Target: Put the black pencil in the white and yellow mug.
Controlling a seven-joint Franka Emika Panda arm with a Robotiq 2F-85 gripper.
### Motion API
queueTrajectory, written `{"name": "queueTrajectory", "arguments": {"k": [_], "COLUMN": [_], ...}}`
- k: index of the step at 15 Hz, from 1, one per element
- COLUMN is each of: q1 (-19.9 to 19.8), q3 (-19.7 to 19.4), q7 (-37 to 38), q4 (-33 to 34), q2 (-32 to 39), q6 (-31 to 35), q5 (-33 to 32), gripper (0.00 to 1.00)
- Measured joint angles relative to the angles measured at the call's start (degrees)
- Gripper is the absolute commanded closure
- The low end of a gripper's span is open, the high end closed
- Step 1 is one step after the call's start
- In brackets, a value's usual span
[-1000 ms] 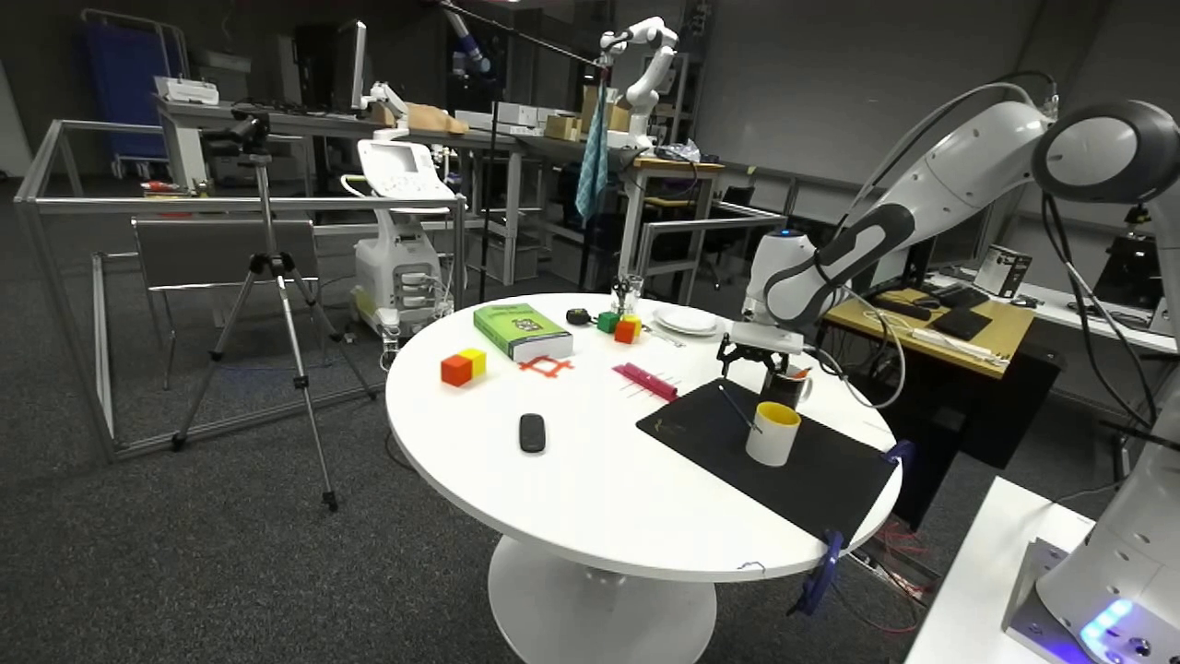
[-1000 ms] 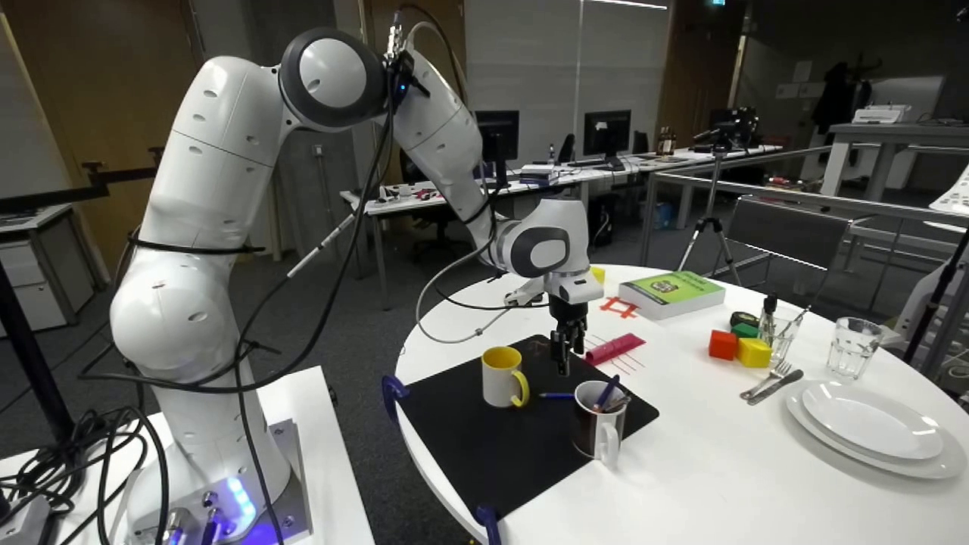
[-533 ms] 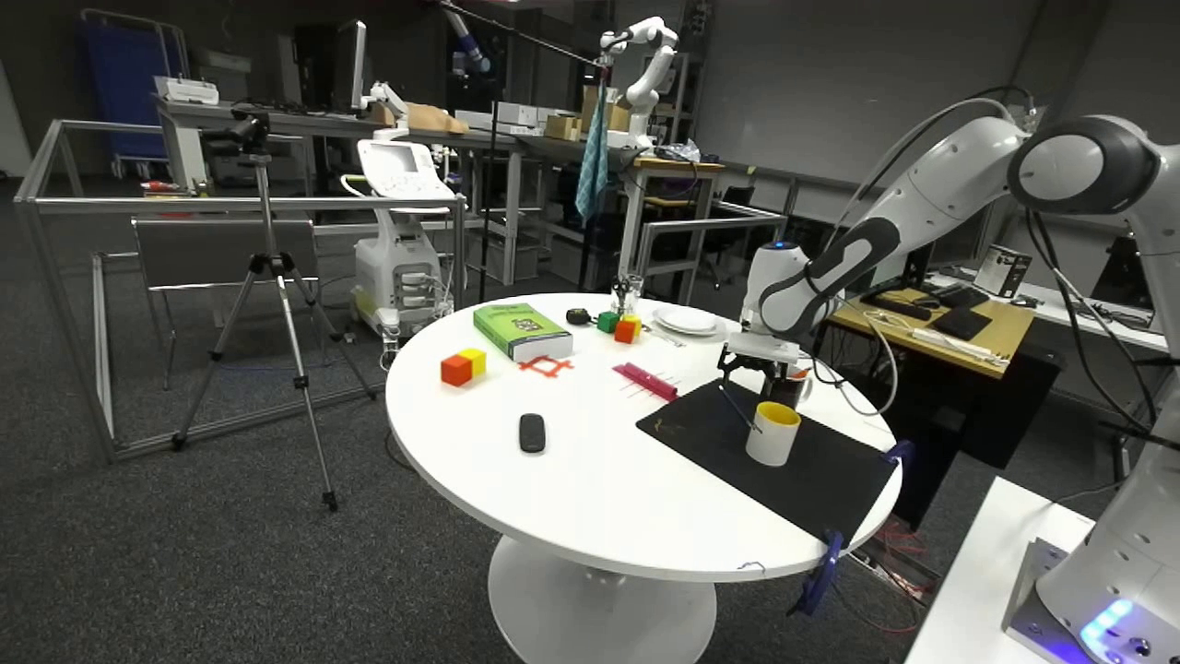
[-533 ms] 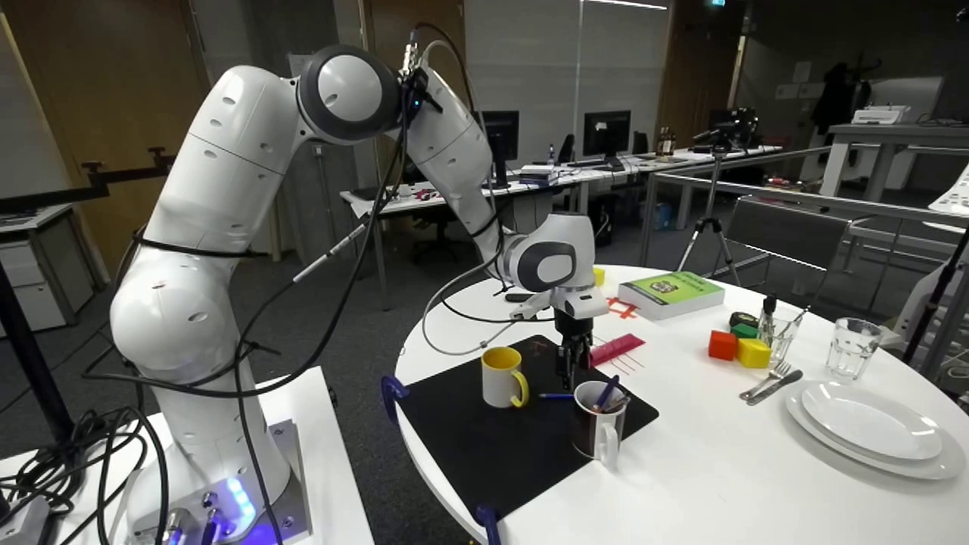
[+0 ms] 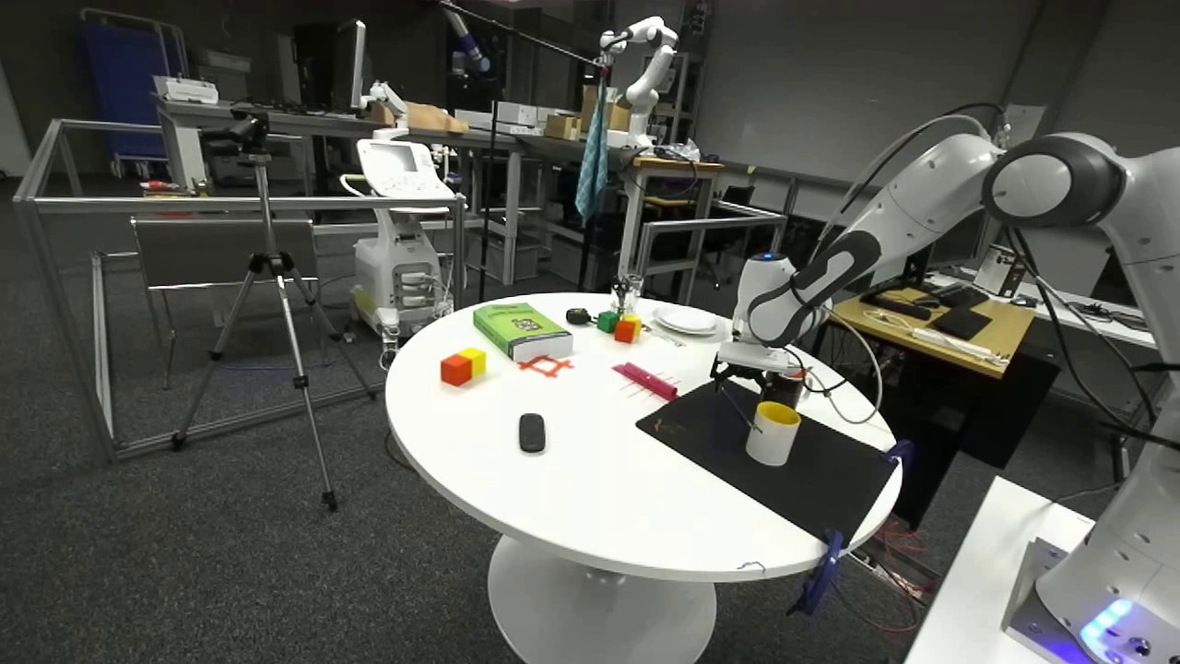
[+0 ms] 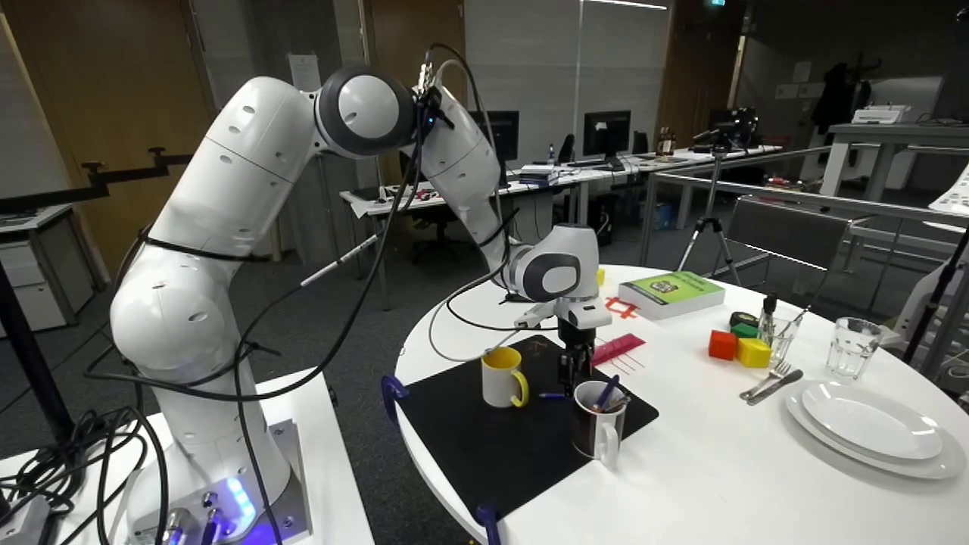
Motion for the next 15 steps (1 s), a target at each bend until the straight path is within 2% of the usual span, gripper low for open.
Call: {"name": "queueTrajectory", "arguments": {"k": [15], "q1": [0.14], "q3": [-0.13], "q7": [-0.01], "q4": [0.67], "q2": [2.19], "q6": [0.75], "q5": [0.42], "gripper": [0.0]}}
